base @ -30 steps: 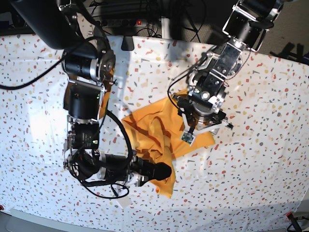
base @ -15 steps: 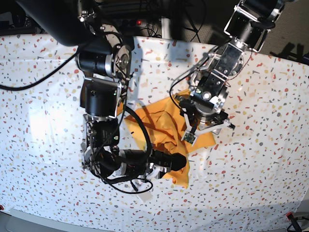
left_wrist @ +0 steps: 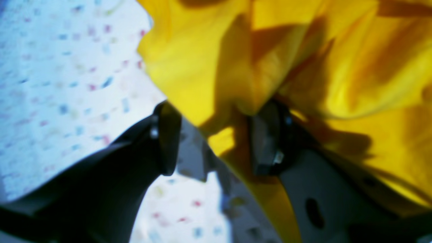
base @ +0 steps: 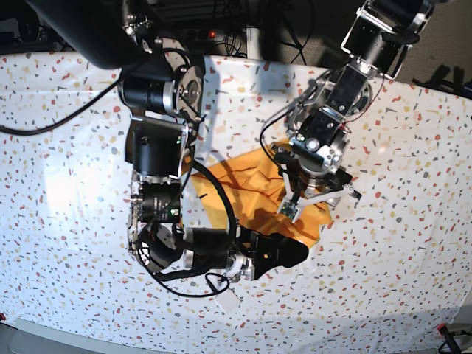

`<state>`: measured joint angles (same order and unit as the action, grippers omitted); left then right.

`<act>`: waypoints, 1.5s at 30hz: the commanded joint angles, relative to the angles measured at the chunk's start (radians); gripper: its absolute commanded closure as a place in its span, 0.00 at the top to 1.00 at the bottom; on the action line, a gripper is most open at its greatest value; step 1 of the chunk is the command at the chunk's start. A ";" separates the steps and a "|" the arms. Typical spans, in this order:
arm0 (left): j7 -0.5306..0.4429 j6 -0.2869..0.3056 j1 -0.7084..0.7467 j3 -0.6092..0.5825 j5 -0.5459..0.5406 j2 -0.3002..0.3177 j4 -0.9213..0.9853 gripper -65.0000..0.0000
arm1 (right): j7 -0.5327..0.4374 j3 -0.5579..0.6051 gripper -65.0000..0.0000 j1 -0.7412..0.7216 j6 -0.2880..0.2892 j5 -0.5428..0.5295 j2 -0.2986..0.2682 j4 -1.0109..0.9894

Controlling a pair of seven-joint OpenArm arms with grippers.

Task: Fold the T-shirt properly
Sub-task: 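Fold the lifted end with the right gripper over toward the left gripper, then release the right gripper and retract the right arm aside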

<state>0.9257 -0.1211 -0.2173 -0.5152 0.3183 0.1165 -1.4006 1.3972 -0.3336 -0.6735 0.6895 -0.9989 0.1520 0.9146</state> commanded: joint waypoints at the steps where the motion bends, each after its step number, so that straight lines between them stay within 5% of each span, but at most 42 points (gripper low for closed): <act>1: 0.007 -0.006 -0.024 0.004 0.035 0.000 -0.032 0.47 | -0.005 0.000 0.55 -0.041 0.009 -0.034 0.005 0.018; 11: 0.100 -0.006 -0.029 0.004 0.079 0.001 -0.200 0.47 | -0.004 0.000 0.55 -0.084 0.009 -0.177 0.005 0.018; 15: 0.115 -0.006 -0.030 0.004 0.193 0.000 -0.218 0.47 | -0.006 0.000 0.55 -0.153 0.009 -0.177 0.005 0.018; 19: 0.137 -0.011 -0.030 0.004 0.321 0.001 -0.218 0.47 | -0.088 0.000 0.55 -0.228 0.009 -0.015 -0.002 0.018; 25: 0.137 -0.036 -0.031 0.004 0.337 0.003 -0.218 0.47 | -0.248 0.000 0.55 -0.279 0.009 0.339 -0.053 0.018; 29: 0.138 -0.037 -0.036 0.004 0.373 0.004 -0.218 0.47 | -0.255 0.000 0.55 -0.271 0.009 0.421 -0.107 0.018; 40: 0.152 -0.075 -0.127 0.004 0.397 0.034 -0.238 0.47 | -0.246 0.000 0.55 -0.190 0.009 0.419 -0.364 0.018; 45: 0.137 -0.080 -0.134 0.004 0.300 0.033 -0.259 0.47 | -0.247 0.000 0.55 -0.097 0.009 0.371 -0.465 0.018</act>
<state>1.0809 -0.1921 -0.3252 -0.5148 0.5922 0.1524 -1.6360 1.1683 -0.3317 -0.7277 0.6891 -0.6075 -0.2989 0.9161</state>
